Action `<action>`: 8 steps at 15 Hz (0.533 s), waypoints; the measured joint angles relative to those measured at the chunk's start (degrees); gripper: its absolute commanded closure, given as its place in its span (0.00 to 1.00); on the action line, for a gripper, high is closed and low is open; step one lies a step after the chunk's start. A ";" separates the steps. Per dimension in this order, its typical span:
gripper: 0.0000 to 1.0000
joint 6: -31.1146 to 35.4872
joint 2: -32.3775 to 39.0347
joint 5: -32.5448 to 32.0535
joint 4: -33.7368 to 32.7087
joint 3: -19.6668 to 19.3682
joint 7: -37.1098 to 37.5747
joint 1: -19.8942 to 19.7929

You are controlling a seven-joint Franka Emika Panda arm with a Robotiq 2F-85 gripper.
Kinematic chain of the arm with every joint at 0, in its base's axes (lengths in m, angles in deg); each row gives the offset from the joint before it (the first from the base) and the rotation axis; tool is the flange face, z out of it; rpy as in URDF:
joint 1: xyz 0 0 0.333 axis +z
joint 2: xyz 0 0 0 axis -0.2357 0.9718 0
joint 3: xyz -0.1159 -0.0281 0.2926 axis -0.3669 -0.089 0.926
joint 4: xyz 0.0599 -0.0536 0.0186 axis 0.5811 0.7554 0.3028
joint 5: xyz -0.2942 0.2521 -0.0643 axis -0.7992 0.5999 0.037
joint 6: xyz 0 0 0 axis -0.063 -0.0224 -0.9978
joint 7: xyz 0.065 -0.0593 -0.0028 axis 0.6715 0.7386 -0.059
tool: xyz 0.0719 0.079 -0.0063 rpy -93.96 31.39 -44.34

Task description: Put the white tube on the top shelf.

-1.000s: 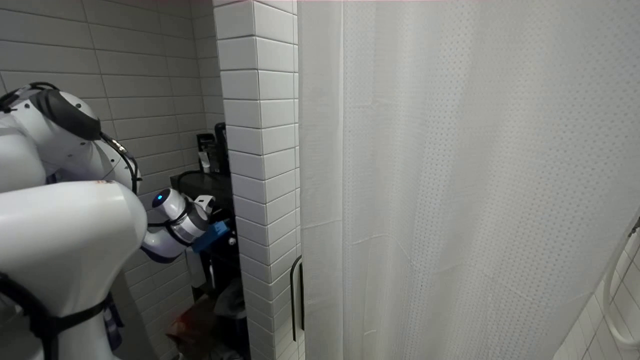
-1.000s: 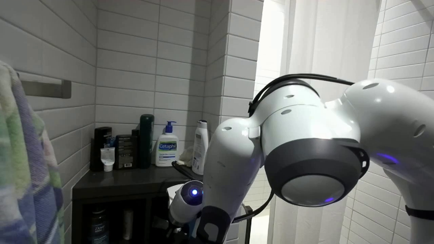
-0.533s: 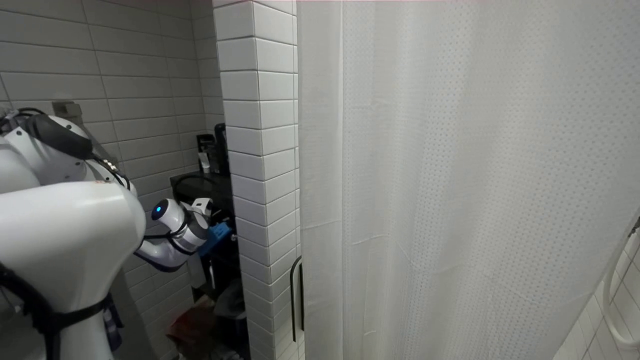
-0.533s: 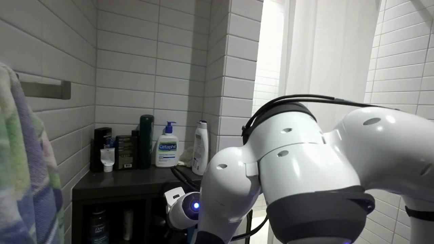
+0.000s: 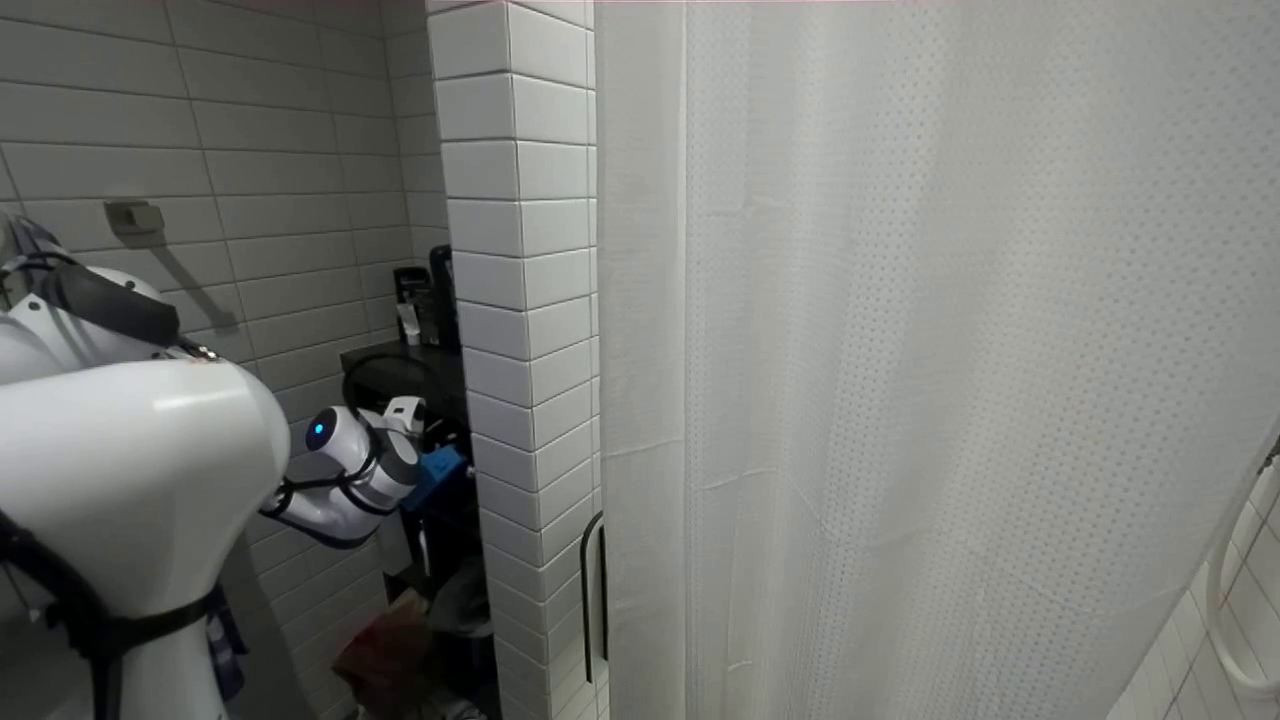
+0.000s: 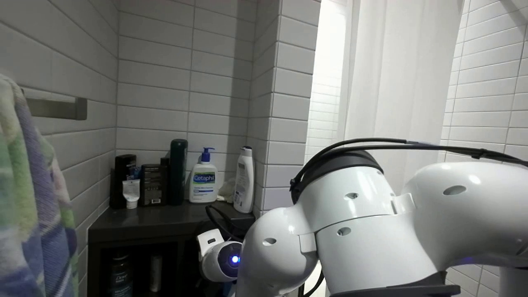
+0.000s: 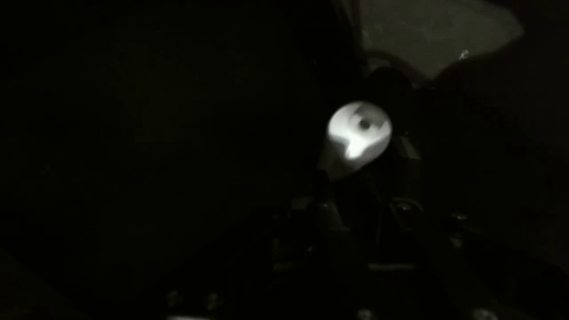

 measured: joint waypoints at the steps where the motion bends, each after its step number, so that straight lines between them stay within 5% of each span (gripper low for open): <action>1: 0.40 0.01 0.01 0.17 0.07 -0.16 -0.01 0.11; 6: 0.06 0.01 -0.16 0.26 0.33 -1.62 0.04 0.75; 8: 0.00 -0.43 -0.25 0.38 0.65 -1.66 0.24 0.85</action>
